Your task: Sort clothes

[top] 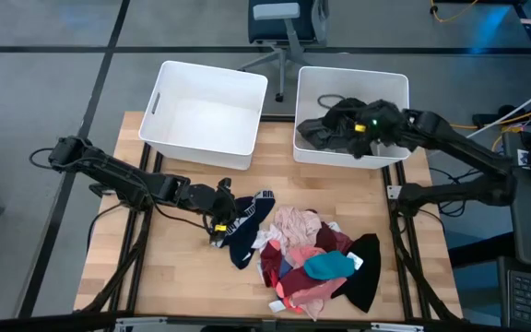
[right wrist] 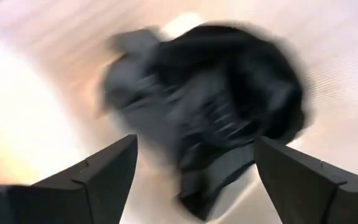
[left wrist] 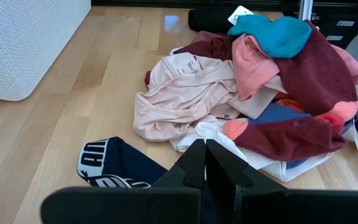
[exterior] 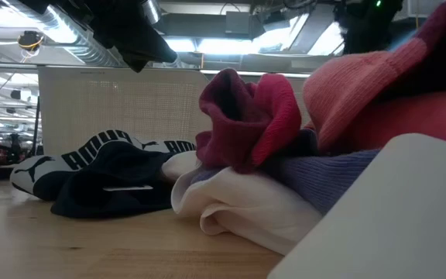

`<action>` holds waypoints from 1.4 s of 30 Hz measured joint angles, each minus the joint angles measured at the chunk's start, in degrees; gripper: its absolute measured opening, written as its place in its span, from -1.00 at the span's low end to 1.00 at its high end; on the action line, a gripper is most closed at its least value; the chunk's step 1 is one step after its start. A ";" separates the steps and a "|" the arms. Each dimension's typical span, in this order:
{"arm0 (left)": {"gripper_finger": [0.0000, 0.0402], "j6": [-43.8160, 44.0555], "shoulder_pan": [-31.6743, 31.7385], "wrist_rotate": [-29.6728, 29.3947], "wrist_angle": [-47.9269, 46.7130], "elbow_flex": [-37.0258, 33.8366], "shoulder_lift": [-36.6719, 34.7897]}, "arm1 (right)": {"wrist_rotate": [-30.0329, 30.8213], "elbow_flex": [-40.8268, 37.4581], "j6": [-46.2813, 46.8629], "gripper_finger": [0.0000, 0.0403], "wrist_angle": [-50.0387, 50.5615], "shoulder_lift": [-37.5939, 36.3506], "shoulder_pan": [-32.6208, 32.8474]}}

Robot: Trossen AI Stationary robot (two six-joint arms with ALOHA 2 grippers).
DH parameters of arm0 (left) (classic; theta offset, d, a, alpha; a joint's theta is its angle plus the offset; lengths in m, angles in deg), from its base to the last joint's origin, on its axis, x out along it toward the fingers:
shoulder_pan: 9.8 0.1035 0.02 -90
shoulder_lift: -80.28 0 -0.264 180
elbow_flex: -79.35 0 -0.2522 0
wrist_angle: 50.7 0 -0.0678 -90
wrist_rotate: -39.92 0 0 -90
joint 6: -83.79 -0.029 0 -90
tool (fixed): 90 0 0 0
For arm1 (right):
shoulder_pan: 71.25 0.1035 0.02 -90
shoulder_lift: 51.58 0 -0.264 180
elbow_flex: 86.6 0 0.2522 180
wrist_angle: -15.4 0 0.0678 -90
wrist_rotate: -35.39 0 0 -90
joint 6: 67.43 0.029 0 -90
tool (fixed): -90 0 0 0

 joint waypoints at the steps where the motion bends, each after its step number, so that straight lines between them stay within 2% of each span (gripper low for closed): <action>1: -0.98 0.00 -0.02 0.00 -0.01 0.00 0.00 | -1.71 0.46 1.78 0.59 1.80 -0.14 1.72; 4: -0.98 0.00 0.00 0.00 -0.01 0.00 0.00 | -5.81 0.67 6.47 0.58 6.61 -0.91 7.72; 10: -0.98 0.00 -0.01 -0.02 -0.01 -0.01 0.00 | -9.00 -1.26 18.54 0.56 13.55 -1.69 22.21; 19: -0.98 0.00 -0.01 -0.02 -0.01 -0.02 0.00 | -13.39 -7.15 40.67 0.56 12.61 -0.79 44.12; 25: -0.98 0.00 0.00 -0.02 0.03 -0.02 0.00 | -15.87 -13.48 54.70 0.56 9.20 -0.72 55.87; 32: -0.98 0.00 -0.02 -0.02 0.10 -0.02 0.00 | -17.46 -23.52 68.29 0.56 -2.04 -0.74 65.84; 37: -0.98 0.01 -0.01 -0.02 0.12 -0.02 0.00 | -22.36 -29.65 76.71 0.56 -8.62 -0.72 69.76; 42: -0.98 -0.01 0.00 -0.05 0.28 -0.02 0.00 | -23.04 -32.94 80.92 0.56 -11.11 0.77 72.10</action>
